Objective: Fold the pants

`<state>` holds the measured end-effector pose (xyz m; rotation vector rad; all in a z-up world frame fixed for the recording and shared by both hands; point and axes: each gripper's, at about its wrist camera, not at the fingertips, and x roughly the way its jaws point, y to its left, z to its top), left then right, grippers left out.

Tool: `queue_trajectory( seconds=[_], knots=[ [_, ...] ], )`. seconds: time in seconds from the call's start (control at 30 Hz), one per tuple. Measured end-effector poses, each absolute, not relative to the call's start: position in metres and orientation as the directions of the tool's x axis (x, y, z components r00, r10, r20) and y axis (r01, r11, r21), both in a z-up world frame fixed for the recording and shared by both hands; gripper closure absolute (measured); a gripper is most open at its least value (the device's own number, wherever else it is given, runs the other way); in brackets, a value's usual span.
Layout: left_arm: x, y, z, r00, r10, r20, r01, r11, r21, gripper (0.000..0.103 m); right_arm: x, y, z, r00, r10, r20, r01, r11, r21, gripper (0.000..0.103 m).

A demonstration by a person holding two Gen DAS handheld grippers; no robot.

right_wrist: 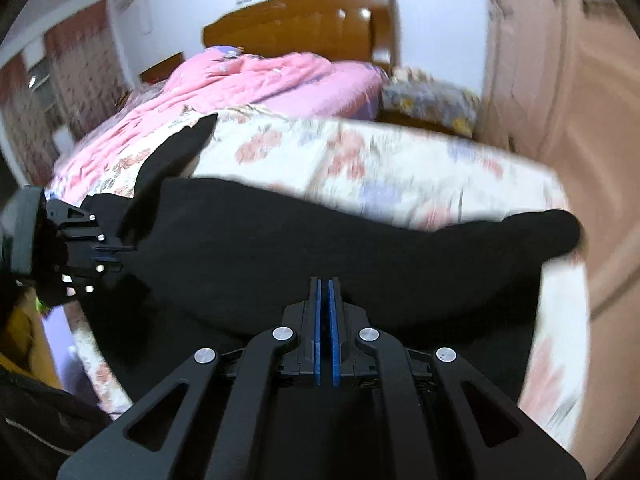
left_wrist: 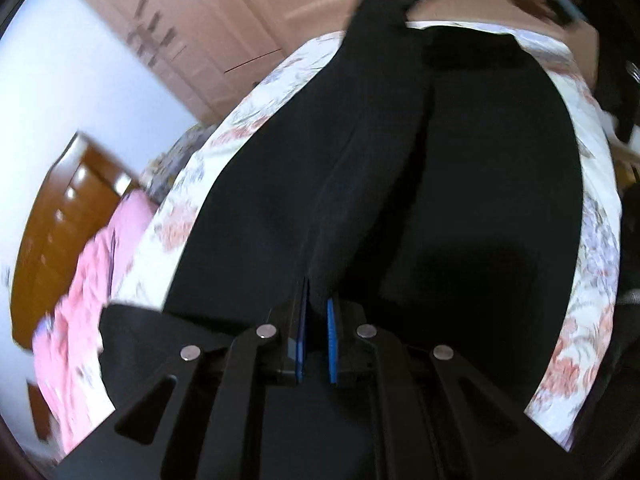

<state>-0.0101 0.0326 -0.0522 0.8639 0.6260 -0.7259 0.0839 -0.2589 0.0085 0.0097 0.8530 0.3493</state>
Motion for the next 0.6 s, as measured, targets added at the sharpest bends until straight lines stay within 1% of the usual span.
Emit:
queue_trajectory(
  seconds=[0.07,0.17,0.23,0.27,0.3,0.33,0.37,0.4,0.43,0.47,0.5,0.53,0.6],
  knots=[
    [-0.006,0.034,-0.051,0.618,-0.305,-0.725,0.743,0.528,0.411,0.094,0.072,-0.257,-0.012,0.568,0.294,-0.769,-0.223,0.954,0.2,0.097],
    [-0.002,0.032,-0.048,0.64,-0.296,-0.71,0.698,0.61,0.375,0.089,0.055,-0.258,-0.035,0.527,0.307,-0.792,-0.117,0.95,0.29,0.097],
    [-0.001,0.032,-0.048,0.655,-0.279,-0.702,0.667,0.651,0.363,0.088,0.047,-0.261,-0.046,0.517,0.309,-0.798,-0.052,0.942,0.331,0.097],
    [-0.004,0.031,-0.049,0.658,-0.272,-0.702,0.657,0.663,0.359,0.086,0.044,-0.265,-0.052,0.517,0.311,-0.798,-0.012,0.934,0.356,0.094],
    [-0.005,0.031,-0.048,0.664,-0.264,-0.699,0.645,0.676,0.357,0.083,0.042,-0.267,-0.055,0.516,0.301,-0.802,0.01,0.934,0.357,0.088],
    [-0.006,0.032,-0.047,0.671,-0.257,-0.696,0.633,0.687,0.356,0.072,0.038,-0.269,-0.058,0.513,0.286,-0.809,0.038,0.934,0.354,0.055],
    [-0.011,0.031,-0.042,0.685,-0.247,-0.686,0.608,0.712,0.351,0.063,0.035,-0.271,-0.059,0.524,0.316,-0.791,0.03,0.921,0.388,0.014],
    [-0.016,0.032,-0.035,0.696,-0.26,-0.67,0.595,0.731,0.334,0.043,0.032,-0.272,-0.057,0.537,0.365,-0.76,0.003,0.901,0.435,0.007],
    [-0.019,0.031,-0.029,0.699,-0.285,-0.655,0.593,0.743,0.309,0.021,0.031,-0.271,-0.055,0.548,0.375,-0.748,-0.005,0.895,0.446,0.004],
    [-0.022,0.031,-0.021,0.7,-0.323,-0.637,0.594,0.759,0.268,0.005,0.032,-0.267,-0.056,0.539,0.344,-0.769,0.003,0.912,0.411,0.004],
    [-0.025,0.024,-0.011,0.692,-0.37,-0.62,0.611,0.757,0.23,0.004,0.032,-0.264,-0.056,0.541,0.331,-0.773,-0.004,0.92,0.391,0.004],
    [-0.025,0.019,-0.007,0.685,-0.386,-0.618,0.626,0.746,0.227,0.004,0.033,-0.26,-0.056,0.547,0.318,-0.774,-0.008,0.927,0.375,0.004],
    [-0.024,-0.002,-0.002,0.693,-0.374,-0.616,0.636,0.719,0.28,0.004,0.035,-0.26,-0.054,0.563,0.323,-0.76,0.005,0.919,0.394,0.004]
  ],
)
